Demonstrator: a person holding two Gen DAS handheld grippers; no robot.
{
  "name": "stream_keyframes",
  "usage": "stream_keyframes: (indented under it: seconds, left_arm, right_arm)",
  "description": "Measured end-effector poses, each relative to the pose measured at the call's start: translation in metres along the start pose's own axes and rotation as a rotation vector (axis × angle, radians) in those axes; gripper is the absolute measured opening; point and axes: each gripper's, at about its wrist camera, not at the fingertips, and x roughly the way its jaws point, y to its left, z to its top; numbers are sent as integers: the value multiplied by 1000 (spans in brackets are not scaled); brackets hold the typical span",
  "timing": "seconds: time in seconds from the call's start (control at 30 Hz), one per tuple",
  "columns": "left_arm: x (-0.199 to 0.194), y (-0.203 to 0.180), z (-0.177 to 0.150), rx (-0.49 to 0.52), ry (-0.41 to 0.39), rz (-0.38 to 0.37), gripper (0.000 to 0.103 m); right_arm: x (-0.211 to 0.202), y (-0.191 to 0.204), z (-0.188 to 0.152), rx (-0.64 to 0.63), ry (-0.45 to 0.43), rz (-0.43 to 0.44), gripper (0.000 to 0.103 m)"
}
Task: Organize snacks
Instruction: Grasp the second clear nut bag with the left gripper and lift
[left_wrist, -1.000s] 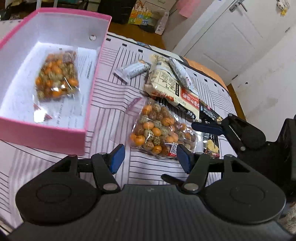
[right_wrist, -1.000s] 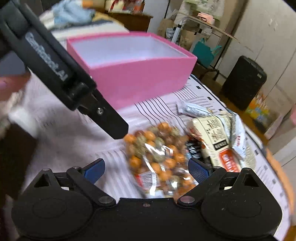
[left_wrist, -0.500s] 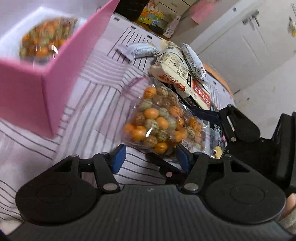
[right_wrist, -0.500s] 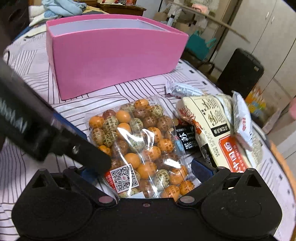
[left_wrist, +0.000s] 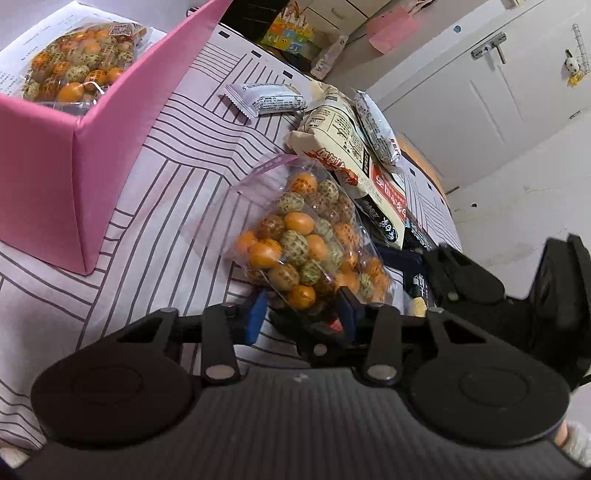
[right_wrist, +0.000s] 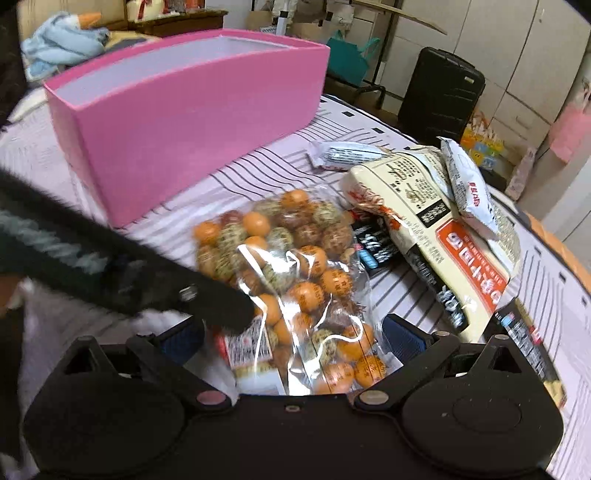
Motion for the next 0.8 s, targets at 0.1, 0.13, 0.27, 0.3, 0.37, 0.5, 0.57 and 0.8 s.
stream_keyframes:
  seconds: [0.1,0.13,0.27,0.3,0.37,0.5,0.57,0.8]
  left_arm:
    - [-2,1,2,6,-2,3,37]
    - [-3,1,2,5,-2,8,37]
    - [-6,0,6,6,47,32,38]
    - [-5,-1,6,11,63,43,40]
    - [-4,-1,4,13,76,54,42]
    - [4,-4,-4,28,85,43,46]
    - [6,-3,-5,27,98,23,46]
    - [2,-5,-5,67,155,6,46]
  right_arm:
    - [-11,-5,-4,60,24,98,103]
    - [-12,-6,-6,68,23,115,103]
    - [-5,-1,-17,34,14,80,103]
    - [-3,2,-21,20,13,60,103]
    - [2,14,-28,-17,-4,2,103]
    - [-6,17,-26,111,-32,-55,95]
    - [-10,21,-24,164,-26,-69,90]
    - [-20,41,-20,296,8,-111,86]
